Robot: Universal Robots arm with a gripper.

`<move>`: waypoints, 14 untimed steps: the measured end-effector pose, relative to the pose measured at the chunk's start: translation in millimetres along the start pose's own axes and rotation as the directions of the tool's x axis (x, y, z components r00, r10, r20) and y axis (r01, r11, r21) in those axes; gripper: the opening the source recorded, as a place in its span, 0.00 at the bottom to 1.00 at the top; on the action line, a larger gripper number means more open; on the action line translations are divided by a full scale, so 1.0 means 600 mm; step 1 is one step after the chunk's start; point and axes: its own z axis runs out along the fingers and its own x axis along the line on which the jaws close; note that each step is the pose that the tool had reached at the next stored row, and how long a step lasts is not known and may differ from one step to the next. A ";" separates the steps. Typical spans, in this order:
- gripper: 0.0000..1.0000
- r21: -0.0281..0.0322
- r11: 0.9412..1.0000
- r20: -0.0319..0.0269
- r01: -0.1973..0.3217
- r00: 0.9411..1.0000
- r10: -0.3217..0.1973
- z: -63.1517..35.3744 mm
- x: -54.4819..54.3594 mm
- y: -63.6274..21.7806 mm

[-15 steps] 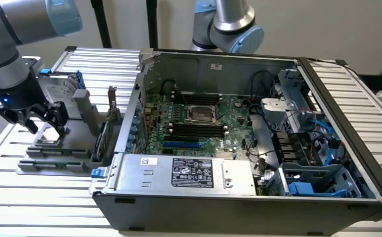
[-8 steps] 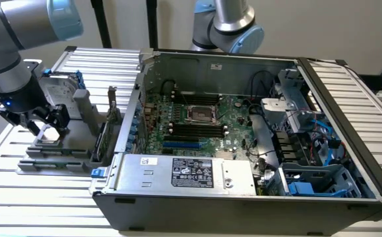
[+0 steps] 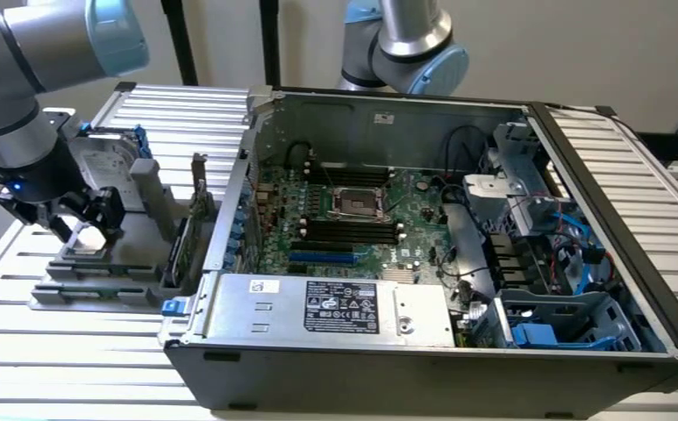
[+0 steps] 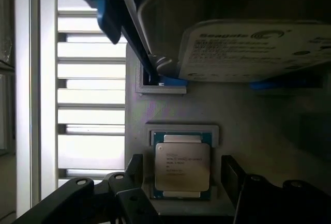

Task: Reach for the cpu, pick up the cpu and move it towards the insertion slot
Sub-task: 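Pick up the cpu and move it towards the insertion slot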

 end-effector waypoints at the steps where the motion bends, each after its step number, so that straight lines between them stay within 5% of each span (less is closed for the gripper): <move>1: 0.71 0.000 1.000 -0.002 0.000 1.000 0.000 0.000 0.000 0.000; 14: 0.71 0.000 1.000 -0.004 0.000 1.000 0.000 0.002 -0.002 0.000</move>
